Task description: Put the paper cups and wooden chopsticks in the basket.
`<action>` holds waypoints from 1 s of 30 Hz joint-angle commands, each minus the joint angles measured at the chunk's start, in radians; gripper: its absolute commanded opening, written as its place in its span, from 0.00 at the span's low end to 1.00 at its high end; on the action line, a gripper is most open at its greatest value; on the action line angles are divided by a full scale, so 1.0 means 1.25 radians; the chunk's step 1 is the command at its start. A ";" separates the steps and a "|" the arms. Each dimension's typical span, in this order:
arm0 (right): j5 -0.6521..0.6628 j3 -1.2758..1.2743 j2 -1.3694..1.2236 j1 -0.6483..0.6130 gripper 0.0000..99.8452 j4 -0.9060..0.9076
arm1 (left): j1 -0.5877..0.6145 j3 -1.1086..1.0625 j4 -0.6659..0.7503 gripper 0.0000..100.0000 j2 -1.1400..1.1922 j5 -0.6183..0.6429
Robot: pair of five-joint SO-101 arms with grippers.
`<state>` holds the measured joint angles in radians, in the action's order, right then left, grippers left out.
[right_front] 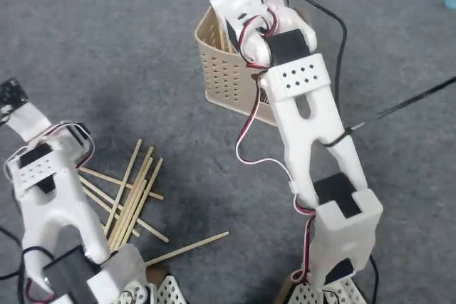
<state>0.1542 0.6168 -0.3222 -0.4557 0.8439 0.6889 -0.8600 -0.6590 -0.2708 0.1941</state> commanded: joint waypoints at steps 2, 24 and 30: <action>-0.027 0.037 -0.001 0.007 0.02 0.017 | -0.005 0.006 0.022 0.23 -0.005 0.001; 0.276 0.033 0.380 -0.247 0.16 0.713 | 0.059 -0.009 0.096 0.23 -0.004 0.072; 0.368 -0.268 0.431 -0.395 0.16 0.741 | 0.088 0.003 0.096 0.23 -0.001 0.134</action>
<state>0.5347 0.4603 0.1335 -0.8700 1.7522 0.7718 -0.8846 -0.5608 -0.2708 0.3184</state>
